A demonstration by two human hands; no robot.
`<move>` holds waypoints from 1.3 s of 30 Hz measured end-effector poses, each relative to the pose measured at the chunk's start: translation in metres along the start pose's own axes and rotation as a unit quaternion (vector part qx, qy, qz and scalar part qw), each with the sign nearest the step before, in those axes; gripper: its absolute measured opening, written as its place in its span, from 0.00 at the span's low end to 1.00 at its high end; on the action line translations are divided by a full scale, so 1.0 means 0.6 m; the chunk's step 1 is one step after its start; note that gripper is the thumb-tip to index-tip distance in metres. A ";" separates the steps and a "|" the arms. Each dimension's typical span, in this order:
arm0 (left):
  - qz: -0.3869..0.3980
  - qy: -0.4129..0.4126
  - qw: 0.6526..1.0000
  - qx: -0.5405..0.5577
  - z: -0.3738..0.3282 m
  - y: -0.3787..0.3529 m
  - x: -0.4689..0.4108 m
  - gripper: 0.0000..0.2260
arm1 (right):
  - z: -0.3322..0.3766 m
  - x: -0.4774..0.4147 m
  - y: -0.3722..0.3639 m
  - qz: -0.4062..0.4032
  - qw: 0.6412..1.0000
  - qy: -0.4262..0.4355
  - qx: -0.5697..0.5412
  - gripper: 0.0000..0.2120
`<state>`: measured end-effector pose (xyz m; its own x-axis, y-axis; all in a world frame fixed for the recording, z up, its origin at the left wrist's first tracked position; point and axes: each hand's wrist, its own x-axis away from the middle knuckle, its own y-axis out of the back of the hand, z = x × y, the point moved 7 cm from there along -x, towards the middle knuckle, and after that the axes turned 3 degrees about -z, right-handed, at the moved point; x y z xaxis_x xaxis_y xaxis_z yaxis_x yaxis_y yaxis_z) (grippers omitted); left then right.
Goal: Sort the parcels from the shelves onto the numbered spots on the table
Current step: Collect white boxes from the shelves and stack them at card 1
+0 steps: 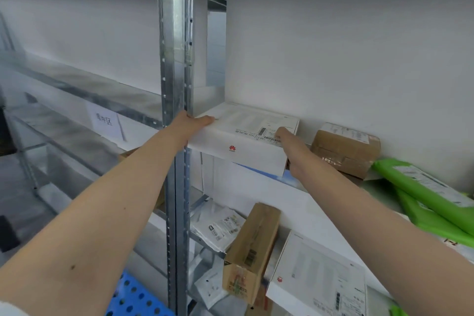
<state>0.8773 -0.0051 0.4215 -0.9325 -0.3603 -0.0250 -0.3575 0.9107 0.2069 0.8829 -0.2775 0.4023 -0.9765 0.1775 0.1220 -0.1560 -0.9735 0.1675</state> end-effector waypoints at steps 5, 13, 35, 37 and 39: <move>-0.037 -0.024 0.999 0.023 0.005 0.053 0.079 0.29 | -0.003 0.042 -0.001 0.044 0.999 0.016 0.003 0.28; -0.166 -0.056 0.980 0.094 0.003 0.117 0.264 0.13 | 0.017 0.173 0.018 0.122 0.977 0.172 -0.015 0.22; -0.474 0.021 0.875 0.096 0.276 0.343 1.047 0.16 | -0.241 0.726 -0.154 0.516 0.823 0.236 0.012 0.25; -0.501 0.026 0.859 0.107 0.296 0.379 1.117 0.16 | -0.250 0.795 -0.178 0.541 0.806 0.238 0.012 0.25; -0.514 0.031 0.849 0.117 0.315 0.420 1.184 0.16 | -0.258 0.868 -0.205 0.562 0.791 0.241 0.010 0.26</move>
<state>0.1152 0.0068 0.2709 -0.1200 -0.9925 -0.0216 -0.9881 0.1215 -0.0943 0.3704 -0.0875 0.2935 -0.4411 -0.8790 -0.1813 0.8486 -0.4742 0.2344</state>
